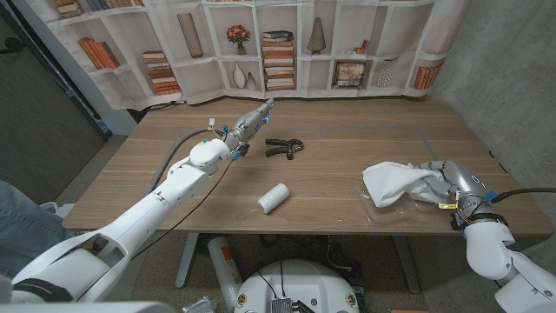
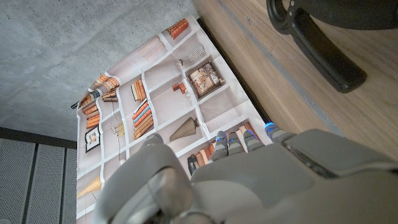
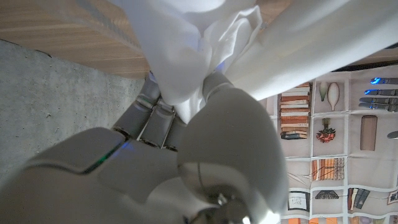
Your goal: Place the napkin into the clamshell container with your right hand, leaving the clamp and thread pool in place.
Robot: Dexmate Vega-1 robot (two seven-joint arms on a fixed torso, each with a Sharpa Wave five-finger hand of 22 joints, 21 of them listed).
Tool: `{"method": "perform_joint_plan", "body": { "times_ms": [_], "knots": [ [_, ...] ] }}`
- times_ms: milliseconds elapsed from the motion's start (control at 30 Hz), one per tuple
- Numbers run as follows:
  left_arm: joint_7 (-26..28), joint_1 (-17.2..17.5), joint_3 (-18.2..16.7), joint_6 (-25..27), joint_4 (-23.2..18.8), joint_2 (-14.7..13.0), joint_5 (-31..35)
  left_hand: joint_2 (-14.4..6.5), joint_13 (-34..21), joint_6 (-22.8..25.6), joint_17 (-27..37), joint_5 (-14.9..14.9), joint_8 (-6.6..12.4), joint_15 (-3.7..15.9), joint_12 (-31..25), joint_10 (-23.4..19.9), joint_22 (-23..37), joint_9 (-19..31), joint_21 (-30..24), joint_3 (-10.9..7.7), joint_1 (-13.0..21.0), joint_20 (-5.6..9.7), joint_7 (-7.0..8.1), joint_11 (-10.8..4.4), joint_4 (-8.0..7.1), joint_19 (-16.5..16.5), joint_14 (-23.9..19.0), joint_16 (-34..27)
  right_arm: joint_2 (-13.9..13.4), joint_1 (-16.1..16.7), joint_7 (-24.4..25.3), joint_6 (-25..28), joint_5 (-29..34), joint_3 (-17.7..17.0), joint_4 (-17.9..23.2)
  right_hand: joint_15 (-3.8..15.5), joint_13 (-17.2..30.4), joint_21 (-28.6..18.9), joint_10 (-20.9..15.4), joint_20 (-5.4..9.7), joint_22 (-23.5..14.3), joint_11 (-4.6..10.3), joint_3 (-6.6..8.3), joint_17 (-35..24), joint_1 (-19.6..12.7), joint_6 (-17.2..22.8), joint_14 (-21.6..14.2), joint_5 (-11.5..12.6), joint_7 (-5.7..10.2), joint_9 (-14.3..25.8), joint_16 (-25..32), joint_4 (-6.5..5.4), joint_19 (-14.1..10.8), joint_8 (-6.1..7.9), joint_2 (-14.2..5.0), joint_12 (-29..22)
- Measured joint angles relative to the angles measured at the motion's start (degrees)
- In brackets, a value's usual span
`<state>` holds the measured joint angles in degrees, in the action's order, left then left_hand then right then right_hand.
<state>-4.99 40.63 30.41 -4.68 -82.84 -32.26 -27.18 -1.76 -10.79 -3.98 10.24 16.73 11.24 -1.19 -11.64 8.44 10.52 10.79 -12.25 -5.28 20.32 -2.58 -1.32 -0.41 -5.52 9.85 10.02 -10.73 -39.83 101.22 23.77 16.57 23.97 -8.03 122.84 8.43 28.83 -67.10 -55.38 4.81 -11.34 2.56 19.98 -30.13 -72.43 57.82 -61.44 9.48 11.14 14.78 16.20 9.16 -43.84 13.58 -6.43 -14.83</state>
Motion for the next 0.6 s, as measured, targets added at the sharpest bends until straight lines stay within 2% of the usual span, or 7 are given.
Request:
{"method": "perform_joint_plan", "body": {
  "times_ms": [600],
  "knots": [
    [0.99, 1.27, -0.23, 0.5, -1.6, -0.55, -0.1, -0.23, 0.0, 0.0, 0.0, 0.0, 0.0, -0.15, 0.0, 0.0, 0.0, 0.0, 0.0, 0.01, 0.23, 0.0, 0.0, 0.0, 0.02, 0.0, -0.15, 0.0, -3.01, -0.95, -0.98, 0.85, -2.82, 2.16, -1.61, 0.21, 0.0, 0.0, 0.01, 0.0, 0.01, 0.01, 0.21, 0.01, 0.59, 0.0, 0.21, 0.22, 0.0, -0.01, -0.08, 0.08, 0.0, -0.06, -0.13, 0.45]
  ]
}}
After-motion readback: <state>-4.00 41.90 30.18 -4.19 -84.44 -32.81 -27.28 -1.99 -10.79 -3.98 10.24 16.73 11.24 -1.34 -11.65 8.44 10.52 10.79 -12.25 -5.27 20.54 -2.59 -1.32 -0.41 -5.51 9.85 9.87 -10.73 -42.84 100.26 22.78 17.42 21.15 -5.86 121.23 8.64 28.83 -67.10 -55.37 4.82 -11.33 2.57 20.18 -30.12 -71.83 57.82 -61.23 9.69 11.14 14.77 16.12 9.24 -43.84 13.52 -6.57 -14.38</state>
